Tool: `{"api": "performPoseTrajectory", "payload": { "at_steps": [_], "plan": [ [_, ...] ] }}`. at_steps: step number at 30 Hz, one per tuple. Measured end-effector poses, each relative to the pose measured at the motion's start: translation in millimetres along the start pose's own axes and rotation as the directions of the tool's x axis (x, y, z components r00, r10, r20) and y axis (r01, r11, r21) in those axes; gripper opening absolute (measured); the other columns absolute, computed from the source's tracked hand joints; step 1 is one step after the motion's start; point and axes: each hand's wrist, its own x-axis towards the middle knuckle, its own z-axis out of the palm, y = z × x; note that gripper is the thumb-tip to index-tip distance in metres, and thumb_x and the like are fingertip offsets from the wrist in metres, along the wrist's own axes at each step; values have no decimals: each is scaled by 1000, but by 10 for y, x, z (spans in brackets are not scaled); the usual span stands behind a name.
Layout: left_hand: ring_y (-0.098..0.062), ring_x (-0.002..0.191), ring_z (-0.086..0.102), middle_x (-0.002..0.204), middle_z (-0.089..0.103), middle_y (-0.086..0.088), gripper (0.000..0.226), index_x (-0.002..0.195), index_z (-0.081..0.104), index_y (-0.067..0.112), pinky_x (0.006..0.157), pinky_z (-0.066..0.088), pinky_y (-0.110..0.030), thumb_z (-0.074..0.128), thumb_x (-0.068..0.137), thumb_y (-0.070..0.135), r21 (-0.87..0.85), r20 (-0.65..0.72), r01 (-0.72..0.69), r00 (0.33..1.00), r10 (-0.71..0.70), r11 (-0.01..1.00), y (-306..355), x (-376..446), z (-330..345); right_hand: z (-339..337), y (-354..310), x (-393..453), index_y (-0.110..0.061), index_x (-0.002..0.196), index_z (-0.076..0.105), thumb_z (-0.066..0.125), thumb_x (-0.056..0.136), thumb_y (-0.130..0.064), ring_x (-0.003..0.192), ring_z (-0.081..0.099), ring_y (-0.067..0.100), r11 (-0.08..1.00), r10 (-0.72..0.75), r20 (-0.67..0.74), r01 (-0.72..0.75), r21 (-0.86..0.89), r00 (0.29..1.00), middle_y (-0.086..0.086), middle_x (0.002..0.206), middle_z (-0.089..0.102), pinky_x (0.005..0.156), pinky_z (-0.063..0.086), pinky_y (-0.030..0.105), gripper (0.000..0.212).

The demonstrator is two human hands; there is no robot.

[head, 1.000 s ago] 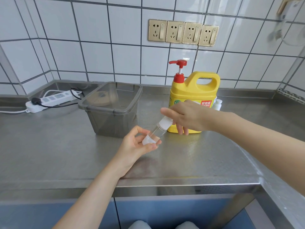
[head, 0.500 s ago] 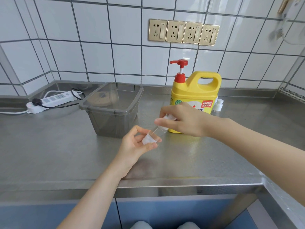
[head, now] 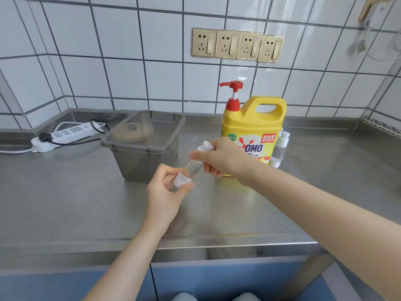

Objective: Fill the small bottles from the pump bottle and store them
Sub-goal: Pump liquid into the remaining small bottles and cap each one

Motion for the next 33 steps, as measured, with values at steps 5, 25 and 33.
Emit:
{"api": "performPoseTrajectory", "payload": {
  "at_steps": [5, 25, 33],
  "plan": [
    [-18, 91, 73, 90, 75, -7, 34, 86, 53, 15, 85, 56, -38, 83, 74, 3, 4, 66, -12, 998, 11, 1000, 10, -50, 60, 51, 246, -91, -20, 110, 64, 71, 83, -25, 65, 53, 14, 985, -175, -63, 173, -27, 983, -1, 72, 56, 68, 53, 39, 29],
    [-5, 88, 70, 91, 75, 11, 6, 91, 73, 24, 85, 53, -27, 72, 88, 19, 163, 272, -81, 962, 34, 983, 148, -53, 1157, -920, 1320, -635, -25, 103, 61, 69, 84, -24, 95, 64, 23, 983, 35, -307, 24, 184, 951, -2, 100, 62, 87, 55, 47, 20],
    [-9, 89, 56, 115, 60, -5, 29, 124, 52, 8, 71, 35, 1, 57, 97, 20, 175, -121, 81, 991, -60, 981, 85, 396, 1252, -1185, 1655, -398, -23, 106, 57, 66, 85, -27, 99, 60, 27, 979, 149, -423, -73, 190, 894, 2, 98, 55, 88, 53, 47, 23]
  ]
}}
